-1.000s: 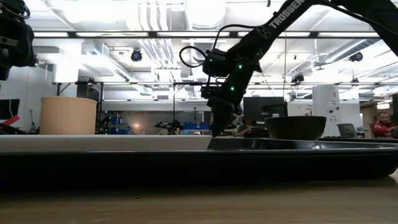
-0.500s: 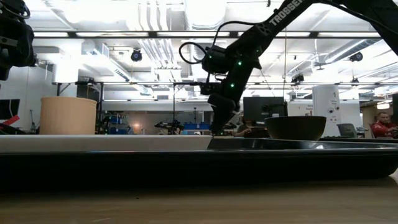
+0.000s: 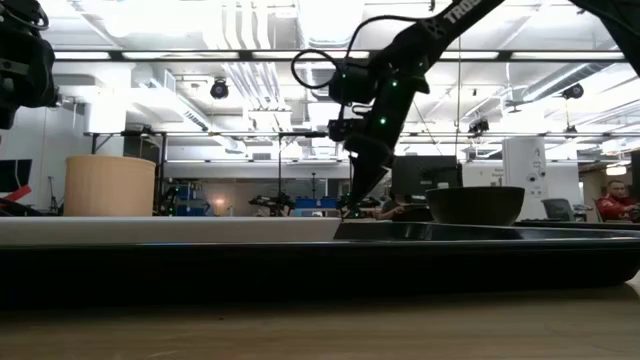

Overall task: Set up tray
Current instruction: Put the black bowl on the white plate

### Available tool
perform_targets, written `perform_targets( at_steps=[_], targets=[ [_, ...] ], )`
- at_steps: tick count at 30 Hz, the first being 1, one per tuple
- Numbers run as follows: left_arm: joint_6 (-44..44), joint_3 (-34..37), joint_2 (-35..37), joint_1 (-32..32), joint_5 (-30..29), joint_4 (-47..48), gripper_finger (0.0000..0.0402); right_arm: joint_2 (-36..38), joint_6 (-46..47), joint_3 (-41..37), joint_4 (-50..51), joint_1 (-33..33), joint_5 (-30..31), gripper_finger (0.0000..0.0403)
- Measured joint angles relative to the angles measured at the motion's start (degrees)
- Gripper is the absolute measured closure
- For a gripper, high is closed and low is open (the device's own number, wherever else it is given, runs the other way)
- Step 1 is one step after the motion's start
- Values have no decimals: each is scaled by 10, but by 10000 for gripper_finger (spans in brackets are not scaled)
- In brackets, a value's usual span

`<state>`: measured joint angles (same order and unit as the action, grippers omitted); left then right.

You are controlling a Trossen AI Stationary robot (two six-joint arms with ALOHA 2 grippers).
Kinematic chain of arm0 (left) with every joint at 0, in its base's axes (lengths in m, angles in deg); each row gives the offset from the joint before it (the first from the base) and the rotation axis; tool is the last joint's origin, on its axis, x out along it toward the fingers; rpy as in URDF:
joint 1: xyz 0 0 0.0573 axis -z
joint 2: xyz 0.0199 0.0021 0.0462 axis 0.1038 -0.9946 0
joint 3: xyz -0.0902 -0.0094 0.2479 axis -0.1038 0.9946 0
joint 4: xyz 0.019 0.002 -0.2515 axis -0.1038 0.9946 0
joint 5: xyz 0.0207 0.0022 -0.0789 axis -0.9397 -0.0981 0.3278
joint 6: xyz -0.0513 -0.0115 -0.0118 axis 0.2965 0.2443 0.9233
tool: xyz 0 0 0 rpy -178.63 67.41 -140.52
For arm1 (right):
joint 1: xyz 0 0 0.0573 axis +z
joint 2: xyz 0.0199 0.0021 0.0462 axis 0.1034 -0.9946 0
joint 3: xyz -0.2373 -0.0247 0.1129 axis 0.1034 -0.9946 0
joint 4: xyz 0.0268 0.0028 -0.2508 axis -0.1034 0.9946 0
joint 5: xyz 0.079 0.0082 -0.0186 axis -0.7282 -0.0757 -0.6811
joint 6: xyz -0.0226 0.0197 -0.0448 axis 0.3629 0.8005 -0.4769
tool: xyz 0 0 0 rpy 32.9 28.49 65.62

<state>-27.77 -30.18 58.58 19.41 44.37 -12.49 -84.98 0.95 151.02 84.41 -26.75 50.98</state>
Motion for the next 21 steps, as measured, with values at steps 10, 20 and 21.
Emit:
perform_targets(
  at_steps=[10,20,21],
  targets=[
    [0,0,0,0,0,0,304,36,29,-42,16,30,0,294],
    [0,0,0,0,0,0,304,114,74,-120,13,66,56,296],
    [0,0,0,0,0,0,304,127,79,-130,13,69,63,296]
  ],
)
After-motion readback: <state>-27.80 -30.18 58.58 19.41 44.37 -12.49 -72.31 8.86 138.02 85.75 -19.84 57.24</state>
